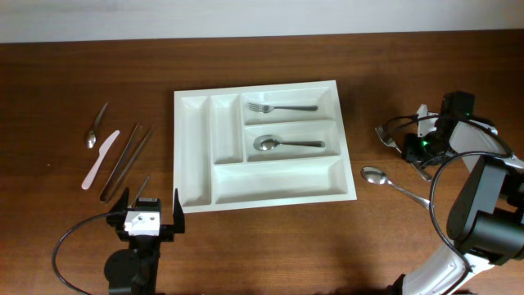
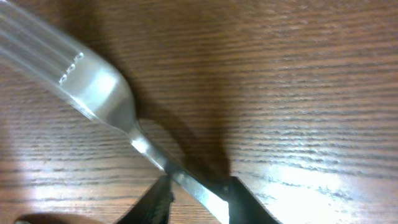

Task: Pack container
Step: 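Lower the right gripper onto the second fork and grasp it, then lift the fork and carry it over the tray's upper compartment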

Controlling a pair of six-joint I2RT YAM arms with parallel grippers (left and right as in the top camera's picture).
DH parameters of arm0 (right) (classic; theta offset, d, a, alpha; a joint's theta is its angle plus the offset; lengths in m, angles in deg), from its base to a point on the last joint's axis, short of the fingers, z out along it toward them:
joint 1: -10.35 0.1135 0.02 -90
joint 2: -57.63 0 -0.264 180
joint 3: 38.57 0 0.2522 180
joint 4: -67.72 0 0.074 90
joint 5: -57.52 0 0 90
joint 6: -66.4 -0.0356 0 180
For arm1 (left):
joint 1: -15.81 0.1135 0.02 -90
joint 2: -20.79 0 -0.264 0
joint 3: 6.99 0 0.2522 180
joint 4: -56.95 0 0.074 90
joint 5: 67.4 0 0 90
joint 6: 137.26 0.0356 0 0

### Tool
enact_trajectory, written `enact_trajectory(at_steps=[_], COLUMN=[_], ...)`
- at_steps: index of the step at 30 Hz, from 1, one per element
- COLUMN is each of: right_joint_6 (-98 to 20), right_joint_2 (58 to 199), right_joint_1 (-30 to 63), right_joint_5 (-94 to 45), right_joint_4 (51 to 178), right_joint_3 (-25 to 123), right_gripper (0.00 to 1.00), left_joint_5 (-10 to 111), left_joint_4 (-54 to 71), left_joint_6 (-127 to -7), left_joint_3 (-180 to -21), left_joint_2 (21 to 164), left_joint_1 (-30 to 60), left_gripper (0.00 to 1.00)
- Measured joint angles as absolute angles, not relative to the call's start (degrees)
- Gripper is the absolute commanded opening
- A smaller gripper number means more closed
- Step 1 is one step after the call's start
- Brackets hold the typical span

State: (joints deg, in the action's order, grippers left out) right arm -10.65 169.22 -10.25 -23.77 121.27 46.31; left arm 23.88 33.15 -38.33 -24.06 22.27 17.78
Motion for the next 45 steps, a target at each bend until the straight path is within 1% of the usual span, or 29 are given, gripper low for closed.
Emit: enact_trajectory(at_steps=[2, 5, 6, 7, 8, 9, 10, 11, 14, 24, 30, 32, 35, 38, 45], right_joint_6=[-11.06, -11.5, -11.52, -11.65, -11.83, -11.83, -11.78, -11.78, -11.87, -12.96, -13.09, -13.14, -12.99, -13.12, -13.09], right_joint_2=[169.22, 169.22, 169.22, 169.22, 169.22, 169.22, 169.22, 169.22, 169.22, 169.49, 170.47, 170.56, 170.75, 170.95, 171.15], right_joint_1=[-10.25, -10.25, -10.23, -10.25, -10.25, -10.25, -10.25, -10.25, -10.25, -10.25, -10.25, -10.25, -10.25, -10.25, -10.25], right_joint_5=[-23.25, -22.9, -22.9, -22.9, -22.83, -22.83, -22.72, -22.7, -22.66, -22.48, -21.82, -21.85, -21.82, -21.5, -20.75], right_joint_4=[121.25, 121.25, 121.27, 121.27, 121.27, 121.25, 121.19, 120.95, 119.35, 116.31, 115.83, 115.74, 115.7, 115.68, 115.9], right_joint_3=[46.31, 46.31, 46.31, 46.31, 46.31, 46.31, 46.31, 46.31, 46.31, 46.31, 46.39, 46.44, 46.59, 46.65, 46.72], right_gripper=[0.15, 0.15, 0.17, 0.29, 0.5, 0.6, 0.65, 0.68, 0.69, 0.68, 0.64, 0.59, 0.47, 0.42, 0.21], left_joint_5=[23.88, 23.88, 23.88, 23.88, 23.88, 23.88, 23.88, 23.9, 23.88, 23.88, 23.88, 23.88, 23.88, 23.88, 23.88], left_joint_4=[33.15, 33.15, 33.15, 33.15, 33.15, 33.15, 33.15, 33.15, 33.15, 33.15, 33.15, 33.15, 33.15, 33.15, 33.15], left_joint_6=[-38.33, -38.33, -38.33, -38.33, -38.33, -38.33, -38.33, -38.33, -38.33, -38.33, -38.33, -38.33, -38.33, -38.33, -38.33], left_joint_3=[-24.06, -24.06, -24.06, -24.06, -24.06, -24.06, -24.06, -24.06, -24.06, -24.06, -24.06, -24.06, -24.06, -24.06, -24.06], left_joint_2=[22.27, 22.27, 22.27, 22.27, 22.27, 22.27, 22.27, 22.27, 22.27, 22.27, 22.27, 22.27, 22.27, 22.27, 22.27], left_joint_1=[17.78, 17.78, 17.78, 17.78, 17.78, 17.78, 17.78, 17.78, 17.78, 17.78, 17.78, 17.78, 17.78, 17.78, 17.78], left_gripper=[0.99, 0.99, 0.99, 0.99, 0.99, 0.99, 0.99, 0.99, 0.99, 0.99, 0.99, 0.99, 0.99, 0.99, 0.99])
